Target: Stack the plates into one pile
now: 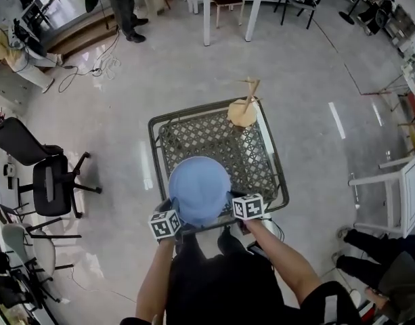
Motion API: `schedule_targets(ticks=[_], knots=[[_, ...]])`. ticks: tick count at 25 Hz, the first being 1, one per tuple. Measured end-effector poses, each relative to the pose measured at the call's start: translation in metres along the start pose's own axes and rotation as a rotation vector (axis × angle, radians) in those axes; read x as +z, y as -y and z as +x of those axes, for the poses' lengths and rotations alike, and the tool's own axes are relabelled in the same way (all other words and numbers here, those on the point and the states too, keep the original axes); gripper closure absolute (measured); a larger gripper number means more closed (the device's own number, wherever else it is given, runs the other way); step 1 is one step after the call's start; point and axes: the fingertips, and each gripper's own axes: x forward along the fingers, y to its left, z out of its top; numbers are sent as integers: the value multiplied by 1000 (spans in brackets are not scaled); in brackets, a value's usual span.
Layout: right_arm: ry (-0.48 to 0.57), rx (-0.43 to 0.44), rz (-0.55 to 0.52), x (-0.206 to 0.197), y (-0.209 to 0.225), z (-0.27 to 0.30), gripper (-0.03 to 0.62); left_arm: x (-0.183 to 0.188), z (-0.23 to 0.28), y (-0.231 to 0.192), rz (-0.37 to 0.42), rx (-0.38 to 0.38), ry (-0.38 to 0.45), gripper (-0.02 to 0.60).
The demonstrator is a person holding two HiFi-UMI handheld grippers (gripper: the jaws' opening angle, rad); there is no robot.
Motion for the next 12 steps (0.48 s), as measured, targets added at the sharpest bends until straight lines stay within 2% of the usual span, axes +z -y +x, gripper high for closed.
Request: schedule_targets(ticks=[12], knots=[[-137, 13, -56, -20, -6, 35, 549, -37, 13, -28, -76, 23, -30, 520]])
